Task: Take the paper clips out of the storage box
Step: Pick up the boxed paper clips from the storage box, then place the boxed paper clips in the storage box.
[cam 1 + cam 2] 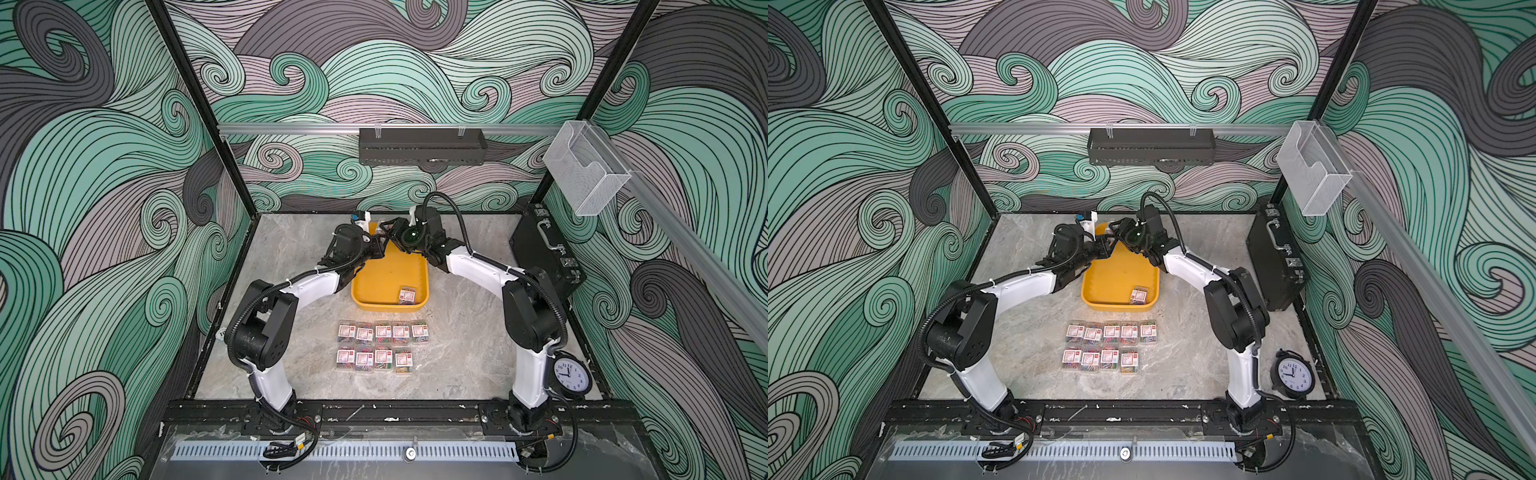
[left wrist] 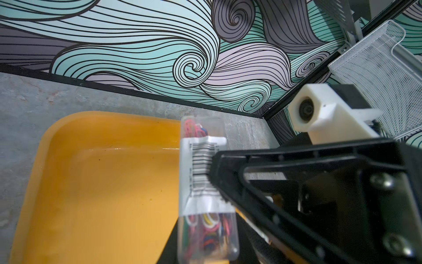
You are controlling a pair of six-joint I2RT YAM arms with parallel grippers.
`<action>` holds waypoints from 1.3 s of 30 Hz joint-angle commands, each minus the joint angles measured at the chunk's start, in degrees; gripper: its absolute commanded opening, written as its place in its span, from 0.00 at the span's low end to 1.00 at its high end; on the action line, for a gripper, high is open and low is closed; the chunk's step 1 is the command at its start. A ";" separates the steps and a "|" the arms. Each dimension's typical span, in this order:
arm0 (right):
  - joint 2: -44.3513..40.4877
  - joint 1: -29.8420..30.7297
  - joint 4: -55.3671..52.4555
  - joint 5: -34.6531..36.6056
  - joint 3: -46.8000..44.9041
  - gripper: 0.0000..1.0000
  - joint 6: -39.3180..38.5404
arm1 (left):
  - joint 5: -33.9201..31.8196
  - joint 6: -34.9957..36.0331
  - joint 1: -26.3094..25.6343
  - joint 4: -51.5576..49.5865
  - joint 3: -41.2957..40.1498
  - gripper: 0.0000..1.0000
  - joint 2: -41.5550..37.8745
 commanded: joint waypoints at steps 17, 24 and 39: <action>-11.15 -5.13 -0.58 3.19 -11.63 0.74 -3.76 | -7.16 7.95 -0.24 -21.97 10.12 0.16 3.50; -19.81 -10.18 -6.85 3.96 -17.63 0.77 -10.70 | -14.51 14.55 -1.42 -38.79 20.52 0.16 9.96; -35.69 -20.28 -13.87 1.74 -26.85 0.82 -17.89 | -41.44 26.51 -9.63 -68.27 46.22 0.15 28.15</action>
